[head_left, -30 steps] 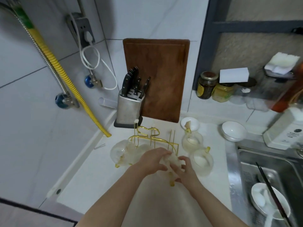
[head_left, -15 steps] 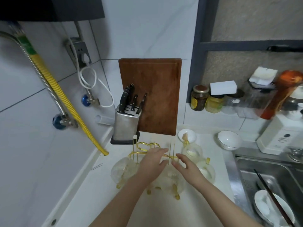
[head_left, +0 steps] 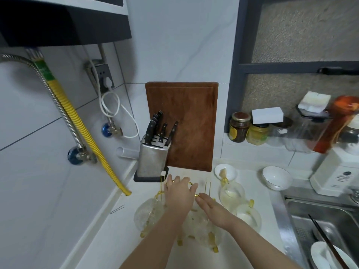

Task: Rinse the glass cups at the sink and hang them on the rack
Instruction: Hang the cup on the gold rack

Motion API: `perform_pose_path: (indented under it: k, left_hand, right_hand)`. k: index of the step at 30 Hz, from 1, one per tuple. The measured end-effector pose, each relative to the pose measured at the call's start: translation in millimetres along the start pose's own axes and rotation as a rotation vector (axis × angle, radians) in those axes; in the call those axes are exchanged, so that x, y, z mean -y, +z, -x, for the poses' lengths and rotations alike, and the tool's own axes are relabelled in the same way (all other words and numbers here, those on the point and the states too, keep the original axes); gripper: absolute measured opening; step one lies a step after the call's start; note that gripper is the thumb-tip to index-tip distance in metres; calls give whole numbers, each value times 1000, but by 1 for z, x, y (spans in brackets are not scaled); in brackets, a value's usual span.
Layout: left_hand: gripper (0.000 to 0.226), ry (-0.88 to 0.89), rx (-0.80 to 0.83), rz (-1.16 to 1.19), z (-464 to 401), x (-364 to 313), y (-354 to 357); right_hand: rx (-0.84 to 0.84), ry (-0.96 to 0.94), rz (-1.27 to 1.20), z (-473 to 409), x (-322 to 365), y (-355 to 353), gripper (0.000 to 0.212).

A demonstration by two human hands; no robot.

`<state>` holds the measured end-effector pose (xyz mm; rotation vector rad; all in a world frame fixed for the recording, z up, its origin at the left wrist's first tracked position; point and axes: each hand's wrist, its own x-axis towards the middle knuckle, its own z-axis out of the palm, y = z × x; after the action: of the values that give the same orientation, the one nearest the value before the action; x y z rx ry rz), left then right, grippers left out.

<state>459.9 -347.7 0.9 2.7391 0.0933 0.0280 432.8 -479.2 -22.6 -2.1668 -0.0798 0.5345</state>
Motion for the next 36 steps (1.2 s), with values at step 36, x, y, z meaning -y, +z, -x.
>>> perform_pose_path:
  k: [36]
  left_hand:
    - [89, -2, 210, 347, 48, 66, -33]
  right_hand:
    - [25, -268, 751, 37, -9, 24, 122]
